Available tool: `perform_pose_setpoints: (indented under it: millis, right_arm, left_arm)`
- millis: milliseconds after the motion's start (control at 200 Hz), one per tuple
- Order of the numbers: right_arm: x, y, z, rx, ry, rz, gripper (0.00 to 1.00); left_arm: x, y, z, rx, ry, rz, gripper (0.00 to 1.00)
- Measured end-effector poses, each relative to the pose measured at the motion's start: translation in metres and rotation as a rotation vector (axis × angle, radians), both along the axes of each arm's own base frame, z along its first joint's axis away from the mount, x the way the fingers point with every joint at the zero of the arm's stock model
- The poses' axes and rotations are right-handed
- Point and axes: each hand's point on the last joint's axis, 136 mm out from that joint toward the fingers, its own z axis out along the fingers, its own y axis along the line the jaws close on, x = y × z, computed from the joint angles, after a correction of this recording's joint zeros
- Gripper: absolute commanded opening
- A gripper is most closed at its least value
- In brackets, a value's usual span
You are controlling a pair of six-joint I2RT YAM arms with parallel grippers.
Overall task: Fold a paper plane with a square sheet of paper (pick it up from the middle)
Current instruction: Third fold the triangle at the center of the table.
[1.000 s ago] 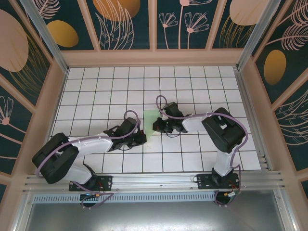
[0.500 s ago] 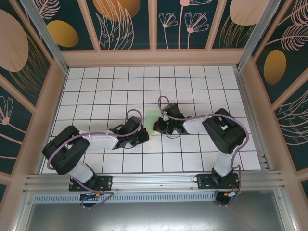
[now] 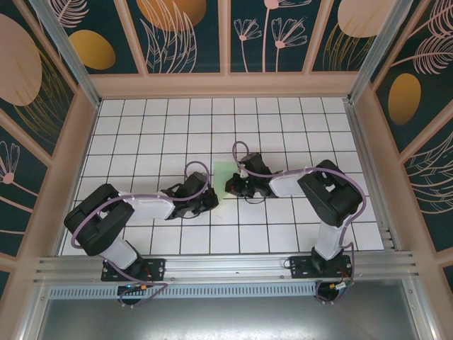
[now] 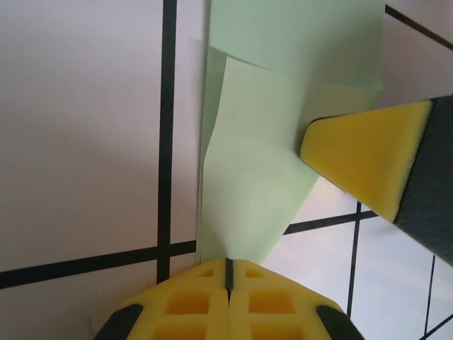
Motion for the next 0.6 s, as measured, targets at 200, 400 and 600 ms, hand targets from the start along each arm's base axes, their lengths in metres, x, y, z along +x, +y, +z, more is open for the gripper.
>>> perform_pose_setpoints:
  millis: [200,400,600]
  right_arm:
    - [-0.002,-0.007,0.009,-0.039,-0.037,0.018,0.0]
    - [-0.005,0.002,0.031,-0.01,-0.102,0.048,0.0]
    - [-0.023,0.014,0.02,-0.02,-0.067,0.09,0.0]
  left_arm:
    - [0.0,0.001,0.0,-0.001,-0.001,0.002,0.0]
    - [0.0,0.001,-0.001,-0.001,-0.001,0.002,0.0]
    - [0.0,0.001,-0.001,0.0,-0.002,0.003,0.0]
